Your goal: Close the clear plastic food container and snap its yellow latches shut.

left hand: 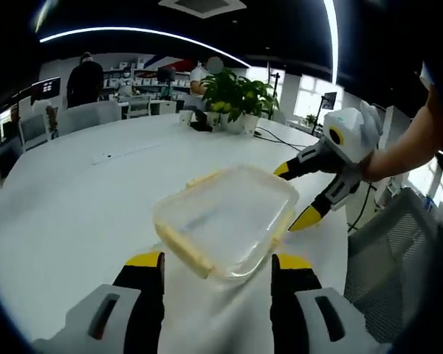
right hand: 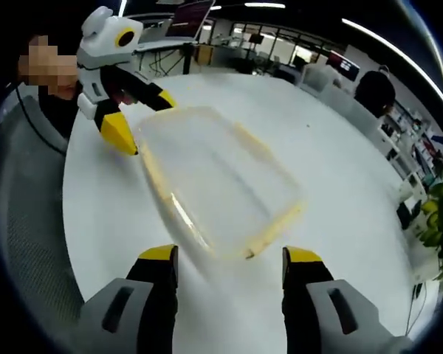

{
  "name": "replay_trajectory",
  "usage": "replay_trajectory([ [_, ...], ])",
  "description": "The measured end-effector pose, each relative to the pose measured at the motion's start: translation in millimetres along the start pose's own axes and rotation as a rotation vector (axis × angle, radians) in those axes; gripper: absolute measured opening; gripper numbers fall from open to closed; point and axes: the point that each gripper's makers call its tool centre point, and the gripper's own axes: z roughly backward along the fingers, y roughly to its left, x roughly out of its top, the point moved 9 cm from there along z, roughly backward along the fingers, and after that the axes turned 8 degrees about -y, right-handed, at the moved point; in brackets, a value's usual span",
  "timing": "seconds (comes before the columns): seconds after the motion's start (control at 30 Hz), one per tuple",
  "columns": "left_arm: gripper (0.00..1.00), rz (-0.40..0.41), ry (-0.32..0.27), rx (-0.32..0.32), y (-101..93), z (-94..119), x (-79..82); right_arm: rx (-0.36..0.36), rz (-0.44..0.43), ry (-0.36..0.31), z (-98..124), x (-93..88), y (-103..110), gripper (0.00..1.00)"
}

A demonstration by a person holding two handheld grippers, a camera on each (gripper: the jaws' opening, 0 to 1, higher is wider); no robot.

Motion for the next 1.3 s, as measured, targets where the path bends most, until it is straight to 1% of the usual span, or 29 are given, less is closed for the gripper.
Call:
replay_trajectory([
  [0.07, 0.52, -0.018, 0.021, -0.001, -1.4, -3.2, -3.8, 0.01, 0.005, 0.004, -3.7, -0.3, 0.6, 0.53],
  [0.13, 0.51, -0.045, 0.049, 0.013, -0.7, -6.5, -7.7, 0.02, 0.022, 0.012, -6.9, -0.3, 2.1, 0.52],
  [0.17, 0.51, -0.049, 0.052, 0.017, -1.0, -7.5, -7.8, 0.022, 0.031, 0.013, -7.7, -0.2, 2.6, 0.52],
  [0.3, 0.49, -0.066, 0.049, 0.027, -1.1, -10.6, -6.3, 0.03, 0.053, 0.011, -9.2, 1.3, 3.9, 0.5],
  [0.53, 0.45, -0.102, 0.051, 0.035, 2.4, -9.7, -5.6, 0.03, 0.082, 0.008, -14.2, 5.3, 5.9, 0.46],
  [0.63, 0.44, -0.102, 0.054, 0.045, 6.9, -7.4, -6.3, 0.027, 0.083, 0.005, -16.9, 8.8, 6.8, 0.45],
  [0.83, 0.43, -0.121, 0.064, 0.062, 20.7, 3.4, -8.3, 0.021, 0.078, -0.015, -28.2, 22.3, 12.6, 0.44],
  [1.0, 0.42, -0.118, 0.074, 0.091, 37.2, 15.7, -11.6, 0.029, 0.069, -0.038, -41.3, 36.2, 21.3, 0.43],
  [1.3, 0.41, -0.103, 0.08, 0.135, 52.1, 26.1, -15.7, 0.044, 0.082, -0.048, -57.6, 51.7, 23.9, 0.41],
])
